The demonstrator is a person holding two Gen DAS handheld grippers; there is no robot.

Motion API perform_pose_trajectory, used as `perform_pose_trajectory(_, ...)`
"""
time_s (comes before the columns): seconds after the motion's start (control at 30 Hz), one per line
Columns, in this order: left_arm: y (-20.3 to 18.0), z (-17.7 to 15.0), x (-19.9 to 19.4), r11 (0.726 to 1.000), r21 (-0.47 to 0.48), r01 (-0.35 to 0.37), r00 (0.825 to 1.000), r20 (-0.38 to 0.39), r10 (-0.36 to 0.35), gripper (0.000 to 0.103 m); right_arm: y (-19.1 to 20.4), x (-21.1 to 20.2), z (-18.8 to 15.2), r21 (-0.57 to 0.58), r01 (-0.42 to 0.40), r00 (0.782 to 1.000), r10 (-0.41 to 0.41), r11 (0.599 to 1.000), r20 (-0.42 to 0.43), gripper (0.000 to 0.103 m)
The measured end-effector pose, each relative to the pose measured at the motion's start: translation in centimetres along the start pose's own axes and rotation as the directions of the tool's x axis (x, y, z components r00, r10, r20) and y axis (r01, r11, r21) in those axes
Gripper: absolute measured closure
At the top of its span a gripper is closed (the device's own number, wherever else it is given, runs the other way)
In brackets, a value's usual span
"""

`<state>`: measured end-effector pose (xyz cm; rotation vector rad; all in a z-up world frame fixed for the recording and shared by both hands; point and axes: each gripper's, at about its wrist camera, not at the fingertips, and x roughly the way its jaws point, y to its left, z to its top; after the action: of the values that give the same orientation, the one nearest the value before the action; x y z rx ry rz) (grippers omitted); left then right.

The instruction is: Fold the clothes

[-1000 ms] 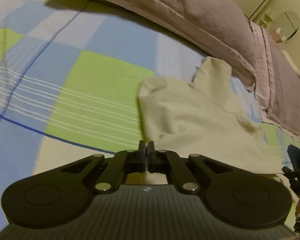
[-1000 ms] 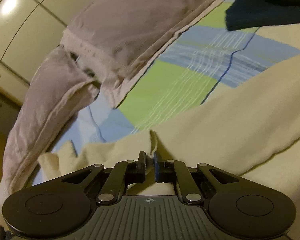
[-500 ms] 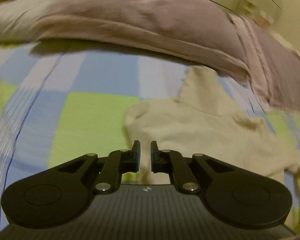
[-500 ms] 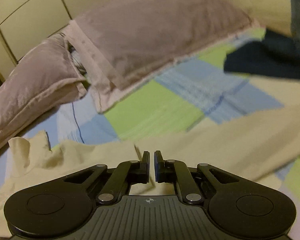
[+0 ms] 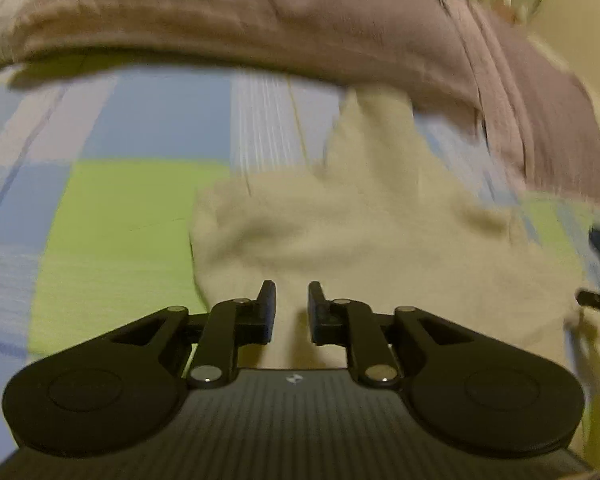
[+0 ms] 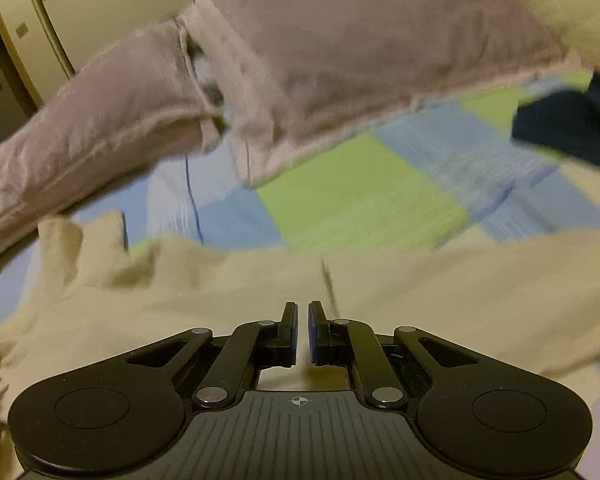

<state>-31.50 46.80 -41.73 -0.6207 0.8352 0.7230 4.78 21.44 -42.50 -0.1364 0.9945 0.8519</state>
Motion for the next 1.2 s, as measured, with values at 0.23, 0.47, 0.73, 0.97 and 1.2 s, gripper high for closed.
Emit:
perform_pose_trajectory(0.23, -1.3, 0.3, -2.5, 0.987, -0.159, 0.019, 0.999, 0.04, -0.013, 0.087, -4.8, -3.4, 0.4, 0.258, -0.103, 0.994, 0.093, 0.961, 0.049, 0.09)
perform_pose_trajectory(0.47, -3.7, -1.3, -3.4, 0.958, -0.265, 0.107, 0.994, 0.012, -0.107, 0.085, -20.7, -10.6, -3.3, 0.711, -0.061, 0.984, -0.077, 0.7, 0.16, 0.06)
perform_pose_trajectory(0.73, -4.8, -3.0, -2.4, 0.914, -0.383, 0.132, 0.989, -0.007, -0.145, 0.085, -31.6, -12.3, -4.7, 0.862, -0.162, 0.945, -0.176, 0.48, 0.276, 0.06)
perform_pose_trajectory(0.97, -5.0, -3.6, -2.1, 0.905, -0.412, 0.11, 0.99, -0.033, -0.135, 0.084, -32.7, -10.5, -3.3, 0.846, -0.177, 0.951, -0.135, 0.502, 0.279, 0.083)
perform_pose_trajectory(1.2, -3.4, -4.5, -3.8, 0.884, -0.455, 0.105, 0.993, -0.008, -0.122, 0.084, -29.2, -10.4, 0.2, 0.683, 0.136, 0.95, -0.29, 0.718, 0.115, 0.101)
